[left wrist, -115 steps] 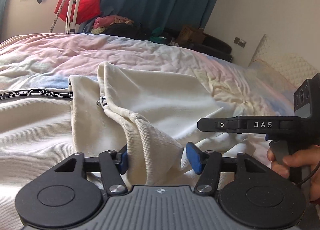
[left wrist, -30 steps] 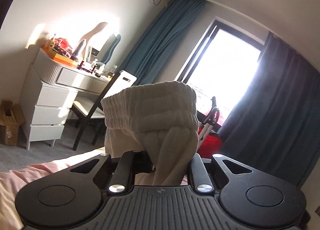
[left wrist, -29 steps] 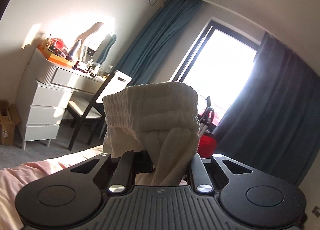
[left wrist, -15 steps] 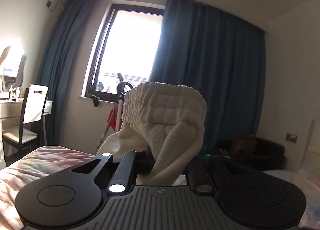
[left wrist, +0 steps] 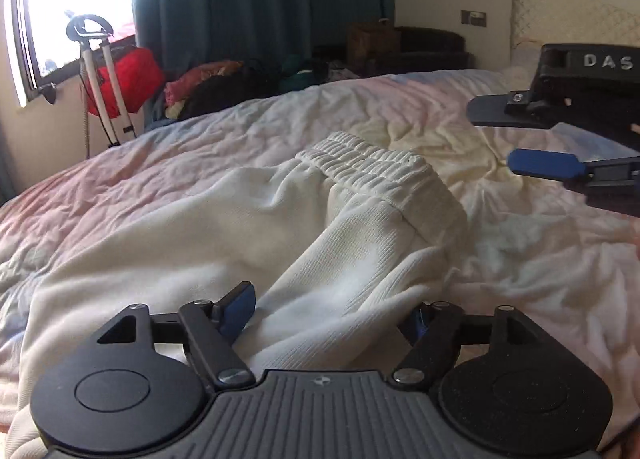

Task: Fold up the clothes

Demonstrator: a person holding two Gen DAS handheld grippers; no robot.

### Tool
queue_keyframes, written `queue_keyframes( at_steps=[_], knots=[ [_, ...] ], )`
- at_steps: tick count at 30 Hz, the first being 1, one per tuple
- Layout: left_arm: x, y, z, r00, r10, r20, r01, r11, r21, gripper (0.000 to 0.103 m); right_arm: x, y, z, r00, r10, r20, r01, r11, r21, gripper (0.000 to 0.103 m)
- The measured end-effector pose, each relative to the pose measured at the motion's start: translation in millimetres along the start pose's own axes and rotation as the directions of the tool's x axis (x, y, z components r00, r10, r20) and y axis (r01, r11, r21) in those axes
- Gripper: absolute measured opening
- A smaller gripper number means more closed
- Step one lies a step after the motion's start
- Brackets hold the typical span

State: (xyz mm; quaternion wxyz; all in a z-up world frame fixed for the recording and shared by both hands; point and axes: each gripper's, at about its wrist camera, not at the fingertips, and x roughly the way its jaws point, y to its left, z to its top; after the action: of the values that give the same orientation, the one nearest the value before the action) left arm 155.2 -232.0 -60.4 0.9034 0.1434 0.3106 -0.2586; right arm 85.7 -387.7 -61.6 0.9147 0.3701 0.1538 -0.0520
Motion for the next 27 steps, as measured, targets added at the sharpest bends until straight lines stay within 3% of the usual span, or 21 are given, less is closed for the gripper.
queue_keyframes(
  at_steps=[2,6,8,10,11,18,22,25,27],
  knots=[
    [-25,24,-13,1.0,-0.025,0.014,0.025,1.0,0.005,0.082,0,1,-3,1.0,0.021,-0.022,-0.021,1.0,0.012,0.057],
    [-90,75,-60,0.994,0.077,0.074,-0.077,0.997,0.004,0.088,3,1,-9,0.993,0.084,-0.088,-0.078,0.994,0.075,0.057],
    [-118,83,-80,0.978,0.18,0.107,-0.186,0.981,0.053,0.089,5,4,-13,0.991,0.08,-0.111,-0.071,0.994,0.088,0.067],
    [-136,94,-94,0.962,0.245,0.118,-0.25,0.968,0.024,0.092,5,7,-18,0.993,0.018,-0.114,-0.01,0.997,0.071,0.085],
    [-143,100,-101,0.955,0.27,0.119,-0.272,0.962,-0.002,0.092,5,7,-20,0.992,0.015,-0.123,-0.006,0.997,0.077,0.087],
    [-153,137,-118,0.958,0.286,0.038,-0.266,0.927,-0.264,0.092,13,-14,-32,0.975,0.056,-0.215,-0.001,0.969,0.249,0.087],
    [-153,143,-125,0.956,0.291,0.035,-0.265,0.909,-0.32,0.093,24,-21,-42,0.961,0.081,-0.263,0.006,0.949,0.314,0.087],
    [-149,144,-129,0.955,0.292,0.054,-0.257,0.906,-0.337,0.093,31,-11,-50,0.962,0.056,-0.267,0.013,0.968,0.249,0.087],
    [-146,143,-130,0.952,0.297,0.073,-0.258,0.909,-0.326,0.093,37,-5,-55,0.959,0.085,-0.272,-0.018,0.971,0.239,0.087]
  ],
)
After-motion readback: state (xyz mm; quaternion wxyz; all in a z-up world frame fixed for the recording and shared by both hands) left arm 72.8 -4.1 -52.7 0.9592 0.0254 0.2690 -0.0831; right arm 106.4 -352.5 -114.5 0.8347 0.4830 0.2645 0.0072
